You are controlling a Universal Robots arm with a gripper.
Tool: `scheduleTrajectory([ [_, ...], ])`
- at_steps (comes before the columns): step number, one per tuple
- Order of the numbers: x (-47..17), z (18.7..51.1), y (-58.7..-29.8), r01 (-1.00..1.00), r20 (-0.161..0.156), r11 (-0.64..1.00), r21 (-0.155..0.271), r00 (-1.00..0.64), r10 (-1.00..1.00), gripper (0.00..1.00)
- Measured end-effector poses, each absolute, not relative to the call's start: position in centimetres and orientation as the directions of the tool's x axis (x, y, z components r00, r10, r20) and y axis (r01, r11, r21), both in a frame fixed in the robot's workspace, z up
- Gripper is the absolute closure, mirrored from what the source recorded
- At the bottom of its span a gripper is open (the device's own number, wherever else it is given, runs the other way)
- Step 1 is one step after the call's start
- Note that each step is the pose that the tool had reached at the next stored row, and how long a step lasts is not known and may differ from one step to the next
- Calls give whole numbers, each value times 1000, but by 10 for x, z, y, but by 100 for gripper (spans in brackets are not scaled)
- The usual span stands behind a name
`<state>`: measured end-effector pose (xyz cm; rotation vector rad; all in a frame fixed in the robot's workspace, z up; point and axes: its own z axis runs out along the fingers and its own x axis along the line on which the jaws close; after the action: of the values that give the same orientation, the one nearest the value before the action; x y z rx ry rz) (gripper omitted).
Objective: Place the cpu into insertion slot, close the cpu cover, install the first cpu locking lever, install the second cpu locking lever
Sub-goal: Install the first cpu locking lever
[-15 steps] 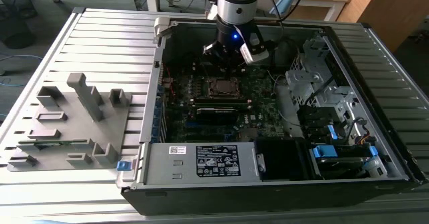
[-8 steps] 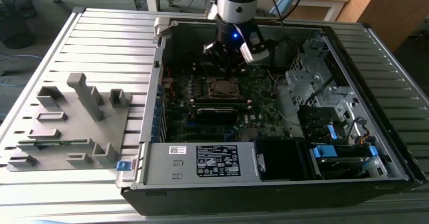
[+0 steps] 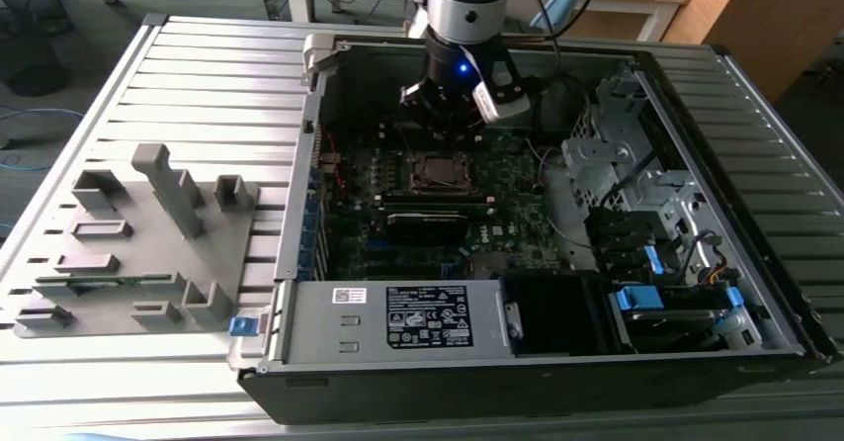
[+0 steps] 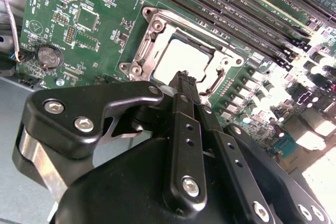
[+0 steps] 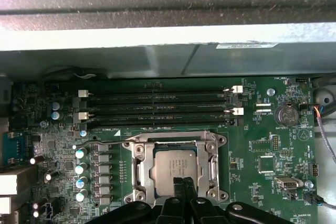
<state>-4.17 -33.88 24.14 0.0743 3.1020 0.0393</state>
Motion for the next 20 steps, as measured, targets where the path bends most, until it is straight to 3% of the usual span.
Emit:
scheduleTrajectory([
  [20, -42, 254, -339, 47, -38, 999, 26, -998, 48, 90],
])
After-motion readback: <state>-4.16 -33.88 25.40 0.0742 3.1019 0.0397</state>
